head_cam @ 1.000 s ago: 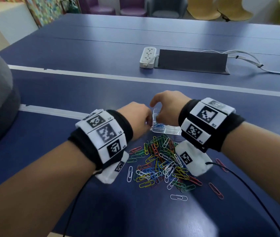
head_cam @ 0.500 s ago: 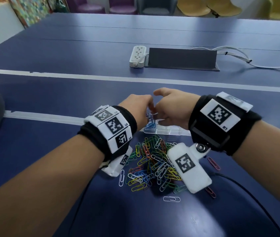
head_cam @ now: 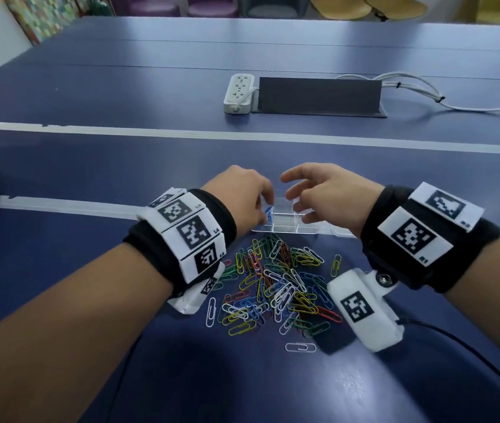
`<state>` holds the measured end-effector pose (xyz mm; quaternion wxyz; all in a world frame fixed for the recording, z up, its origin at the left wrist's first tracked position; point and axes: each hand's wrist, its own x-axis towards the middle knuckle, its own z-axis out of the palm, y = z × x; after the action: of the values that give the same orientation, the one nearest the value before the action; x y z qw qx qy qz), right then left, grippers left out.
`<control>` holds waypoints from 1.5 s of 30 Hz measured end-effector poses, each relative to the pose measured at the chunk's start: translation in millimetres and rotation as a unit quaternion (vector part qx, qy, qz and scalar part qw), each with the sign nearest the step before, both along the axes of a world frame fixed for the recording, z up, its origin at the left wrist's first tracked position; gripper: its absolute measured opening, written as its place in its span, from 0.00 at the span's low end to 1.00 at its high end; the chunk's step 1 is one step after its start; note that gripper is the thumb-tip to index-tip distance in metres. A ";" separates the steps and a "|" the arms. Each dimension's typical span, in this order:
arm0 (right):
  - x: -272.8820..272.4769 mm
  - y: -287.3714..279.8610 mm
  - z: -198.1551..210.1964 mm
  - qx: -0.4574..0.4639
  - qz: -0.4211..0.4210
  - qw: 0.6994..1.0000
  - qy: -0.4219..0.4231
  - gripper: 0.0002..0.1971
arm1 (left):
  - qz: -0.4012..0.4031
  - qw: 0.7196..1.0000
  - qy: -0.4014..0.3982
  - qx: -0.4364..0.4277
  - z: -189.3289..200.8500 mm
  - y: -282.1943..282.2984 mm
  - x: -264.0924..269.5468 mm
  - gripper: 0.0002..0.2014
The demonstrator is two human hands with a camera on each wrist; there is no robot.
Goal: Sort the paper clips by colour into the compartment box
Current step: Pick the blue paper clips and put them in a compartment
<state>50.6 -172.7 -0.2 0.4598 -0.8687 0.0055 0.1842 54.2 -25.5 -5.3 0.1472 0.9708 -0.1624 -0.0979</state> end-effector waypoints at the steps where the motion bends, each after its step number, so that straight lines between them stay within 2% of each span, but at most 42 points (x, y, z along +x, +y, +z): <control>1: -1.4 -0.3 -1.0 -0.015 0.008 1.000 -0.010 0.23 | -0.003 1.000 0.003 0.018 -2.1 -1.0 0.5 0.12; 4: -5.9 -2.4 -1.8 -0.062 0.042 0.997 -0.025 0.21 | -0.005 0.999 0.005 0.048 -6.3 -2.7 1.9 0.11; 9: -12.7 -9.7 -5.3 -0.100 0.078 0.992 -0.025 0.21 | -0.015 0.998 -0.005 0.055 -7.8 -2.3 1.3 0.22; 15: -17.6 -11.7 -5.1 -0.103 0.076 0.991 -0.032 0.20 | -0.059 0.993 -0.041 0.098 -7.3 -4.0 -3.7 0.13; 20: -22.8 -13.2 -5.1 -0.098 0.080 0.991 -0.050 0.19 | -0.047 0.996 -0.042 0.069 -9.5 -0.4 -8.0 0.17; 22: -25.9 -14.9 -4.3 -0.103 0.079 0.989 -0.073 0.17 | -0.053 0.996 -0.053 0.054 -7.9 2.1 -9.9 0.16; 25: -34.6 -19.5 0.3 -0.174 0.111 0.972 -0.116 0.12 | -0.061 0.996 -0.061 0.032 -2.7 6.3 -18.2 0.09; 27: -43.8 -21.6 4.5 -0.252 0.153 0.950 -0.105 0.11 | -0.072 0.996 -0.033 0.042 -0.5 8.1 -27.0 0.05; 30: -55.4 -22.7 3.0 -0.328 0.205 0.919 -0.074 0.05 | -0.096 0.993 0.026 0.070 -0.2 5.8 -38.2 0.06; 31: -58.1 -21.1 0.8 -0.341 0.212 0.914 -0.065 0.06 | -0.104 0.991 0.040 0.078 -1.2 4.3 -40.5 0.06; 34: -61.5 -13.9 -8.6 -0.367 0.216 0.902 -0.068 0.12 | -0.113 0.988 0.053 0.087 -4.4 -1.6 -42.9 0.06; 38: -59.5 -10.2 -14.7 -0.396 0.223 0.887 -0.085 0.09 | -0.115 0.985 0.056 0.119 -7.6 -7.0 -44.9 0.06; 43: -53.5 -19.1 -15.3 -0.388 0.214 0.894 -0.064 0.12 | -0.105 0.986 0.039 0.125 -10.3 1.5 -44.4 0.06; 45: -51.7 -22.9 -16.9 -0.376 0.203 0.902 -0.065 0.09 | -0.096 0.987 0.040 0.124 -10.2 8.0 -43.8 0.08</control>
<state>-1.2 -195.6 -17.1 0.0505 -0.9693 -0.1323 0.2008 10.4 -17.5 -15.5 0.0215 0.9567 -0.2356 -0.1695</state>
